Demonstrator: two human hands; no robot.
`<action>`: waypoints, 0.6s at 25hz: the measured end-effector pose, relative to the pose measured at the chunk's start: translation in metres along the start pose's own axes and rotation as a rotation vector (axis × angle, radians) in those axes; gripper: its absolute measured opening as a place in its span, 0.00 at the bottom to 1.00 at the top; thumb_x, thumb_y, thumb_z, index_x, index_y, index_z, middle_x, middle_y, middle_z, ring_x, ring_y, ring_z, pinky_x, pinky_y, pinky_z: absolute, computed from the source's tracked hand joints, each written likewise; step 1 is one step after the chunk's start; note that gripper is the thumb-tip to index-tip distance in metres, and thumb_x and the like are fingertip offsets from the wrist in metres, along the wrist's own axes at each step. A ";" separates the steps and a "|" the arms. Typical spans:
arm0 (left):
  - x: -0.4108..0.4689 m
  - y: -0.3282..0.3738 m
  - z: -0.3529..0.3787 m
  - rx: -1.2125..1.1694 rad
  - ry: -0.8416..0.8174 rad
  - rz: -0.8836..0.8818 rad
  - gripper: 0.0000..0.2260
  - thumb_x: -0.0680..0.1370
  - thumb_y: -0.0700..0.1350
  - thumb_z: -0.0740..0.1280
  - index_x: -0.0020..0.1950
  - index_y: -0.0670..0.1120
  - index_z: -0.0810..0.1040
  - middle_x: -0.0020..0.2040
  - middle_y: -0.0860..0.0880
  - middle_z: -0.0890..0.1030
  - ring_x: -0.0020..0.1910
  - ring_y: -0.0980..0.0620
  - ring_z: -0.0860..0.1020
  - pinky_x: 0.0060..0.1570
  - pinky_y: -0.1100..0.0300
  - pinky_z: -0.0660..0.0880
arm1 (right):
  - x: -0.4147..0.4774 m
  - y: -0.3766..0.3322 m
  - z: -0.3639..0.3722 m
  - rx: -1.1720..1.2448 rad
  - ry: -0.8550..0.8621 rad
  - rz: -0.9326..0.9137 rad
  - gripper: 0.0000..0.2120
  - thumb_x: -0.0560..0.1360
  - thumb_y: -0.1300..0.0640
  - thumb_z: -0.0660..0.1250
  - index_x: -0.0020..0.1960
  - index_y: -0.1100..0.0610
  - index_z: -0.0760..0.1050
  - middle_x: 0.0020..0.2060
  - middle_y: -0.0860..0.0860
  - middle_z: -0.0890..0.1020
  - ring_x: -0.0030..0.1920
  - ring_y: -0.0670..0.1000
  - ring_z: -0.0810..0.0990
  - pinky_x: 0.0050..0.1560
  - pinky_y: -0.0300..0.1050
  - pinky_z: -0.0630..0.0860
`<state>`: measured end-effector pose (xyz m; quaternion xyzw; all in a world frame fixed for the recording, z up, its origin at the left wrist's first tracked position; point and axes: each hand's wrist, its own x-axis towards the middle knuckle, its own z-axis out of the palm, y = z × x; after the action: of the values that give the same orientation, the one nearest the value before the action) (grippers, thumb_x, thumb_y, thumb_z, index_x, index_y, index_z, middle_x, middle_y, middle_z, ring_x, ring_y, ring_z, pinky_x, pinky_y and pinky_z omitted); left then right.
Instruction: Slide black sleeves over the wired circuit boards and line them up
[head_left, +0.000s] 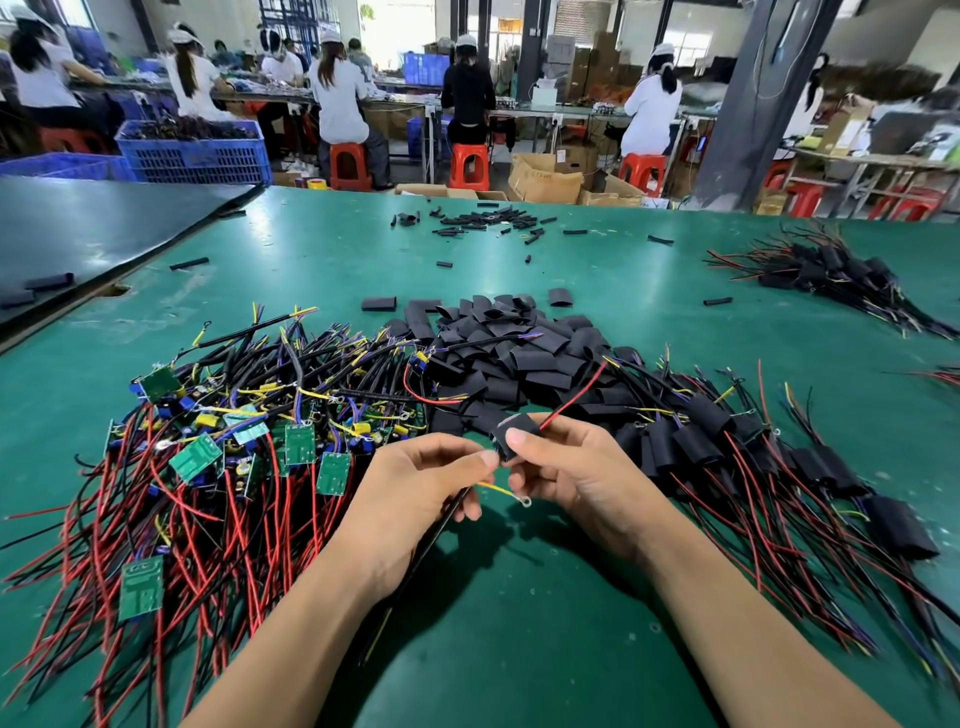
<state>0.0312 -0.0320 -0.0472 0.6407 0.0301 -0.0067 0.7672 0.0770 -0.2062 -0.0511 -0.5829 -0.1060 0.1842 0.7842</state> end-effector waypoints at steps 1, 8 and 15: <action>0.000 -0.001 -0.001 0.043 0.006 -0.008 0.03 0.71 0.40 0.76 0.39 0.41 0.84 0.35 0.43 0.82 0.26 0.49 0.73 0.33 0.60 0.70 | -0.001 0.001 0.000 -0.034 -0.007 0.007 0.10 0.67 0.54 0.78 0.47 0.56 0.84 0.39 0.57 0.83 0.33 0.52 0.80 0.36 0.42 0.78; -0.001 -0.004 -0.001 0.177 0.024 0.050 0.04 0.74 0.40 0.74 0.41 0.40 0.84 0.34 0.44 0.82 0.26 0.51 0.71 0.33 0.64 0.70 | -0.003 0.002 0.002 -0.109 -0.019 0.026 0.11 0.68 0.54 0.78 0.48 0.57 0.84 0.41 0.59 0.83 0.34 0.53 0.81 0.37 0.43 0.79; 0.001 -0.005 -0.001 0.172 0.047 0.038 0.03 0.74 0.39 0.73 0.42 0.40 0.83 0.35 0.45 0.82 0.25 0.51 0.70 0.30 0.64 0.70 | -0.002 0.002 0.005 -0.109 -0.013 0.039 0.09 0.70 0.54 0.76 0.47 0.56 0.84 0.40 0.57 0.84 0.33 0.52 0.79 0.35 0.42 0.77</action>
<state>0.0321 -0.0322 -0.0519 0.7045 0.0354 0.0202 0.7085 0.0724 -0.2020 -0.0516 -0.6257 -0.1094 0.1973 0.7467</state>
